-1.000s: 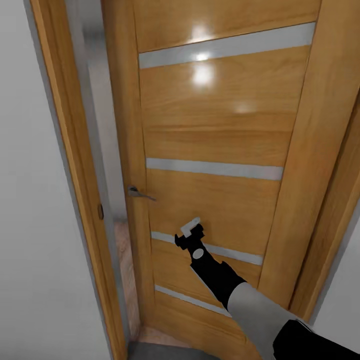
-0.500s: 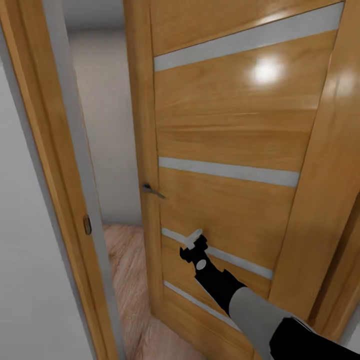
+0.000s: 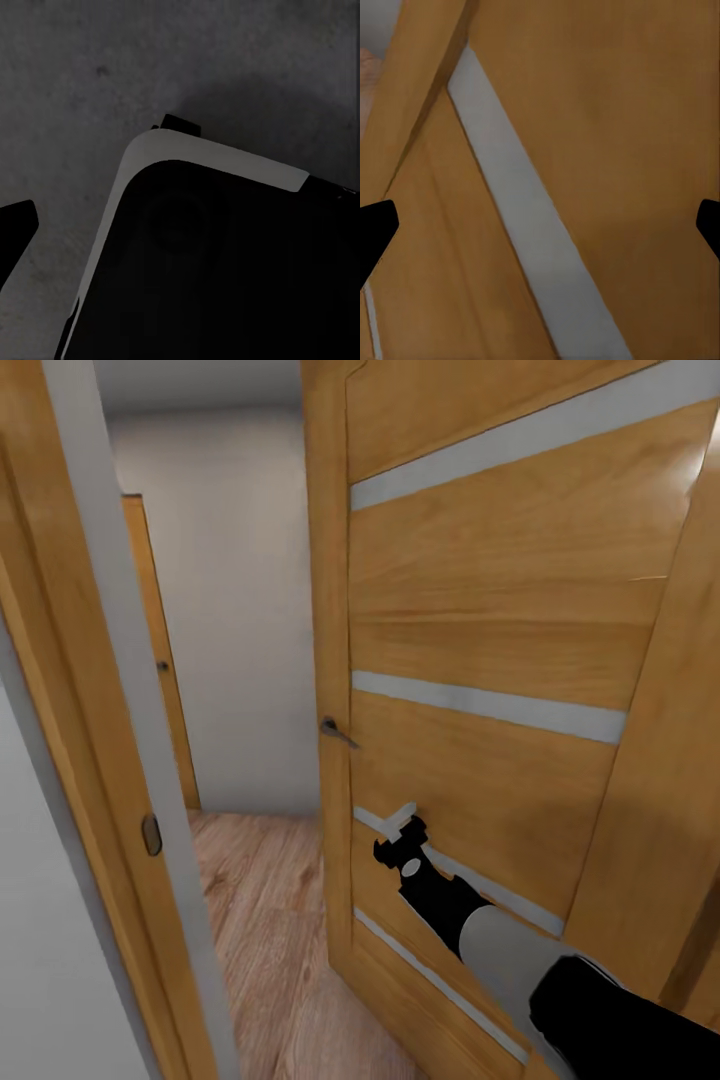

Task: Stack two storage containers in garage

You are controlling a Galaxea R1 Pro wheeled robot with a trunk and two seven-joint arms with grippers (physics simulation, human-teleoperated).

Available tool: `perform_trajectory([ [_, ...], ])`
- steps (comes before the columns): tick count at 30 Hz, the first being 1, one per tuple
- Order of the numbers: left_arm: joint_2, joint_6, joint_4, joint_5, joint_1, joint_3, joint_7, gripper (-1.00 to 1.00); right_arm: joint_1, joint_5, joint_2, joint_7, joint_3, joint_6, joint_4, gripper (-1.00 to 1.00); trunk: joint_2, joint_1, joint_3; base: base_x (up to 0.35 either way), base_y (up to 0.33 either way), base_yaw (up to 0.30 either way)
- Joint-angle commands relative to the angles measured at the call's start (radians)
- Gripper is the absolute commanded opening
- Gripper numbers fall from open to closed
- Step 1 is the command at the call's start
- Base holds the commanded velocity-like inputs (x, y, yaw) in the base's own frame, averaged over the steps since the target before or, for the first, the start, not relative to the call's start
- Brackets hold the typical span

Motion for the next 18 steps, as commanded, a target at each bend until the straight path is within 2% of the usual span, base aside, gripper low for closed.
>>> perform_trajectory([
  [1, 0.000, -0.002, -0.001, 0.004, 0.000, -0.002, 0.001, 1.00, -0.002, 0.005, 0.000, -0.006, 0.005, 0.008, 0.000, 1.00, -0.001, 0.000, -0.001, 0.103, 0.000, 0.000],
  [6, 0.000, -0.002, -0.001, 0.004, 0.000, -0.002, 0.001, 1.00, -0.005, 0.004, 0.000, -0.005, 0.004, -0.016, 0.001, 1.00, -0.001, 0.000, -0.001, 0.036, 0.000, 0.000],
  [10, 0.000, -0.002, -0.001, 0.004, 0.000, -0.002, 0.001, 1.00, -0.005, 0.002, 0.000, -0.004, 0.003, -0.083, 0.001, 1.00, -0.001, 0.000, -0.001, 0.006, 0.000, 0.000],
  [18, 0.002, -0.002, -0.001, 0.004, 0.000, -0.002, 0.001, 1.00, -0.005, 0.006, 0.000, -0.008, 0.011, -0.110, 0.000, 1.00, -0.001, 0.000, -0.001, 0.000, 0.000, 0.000],
])
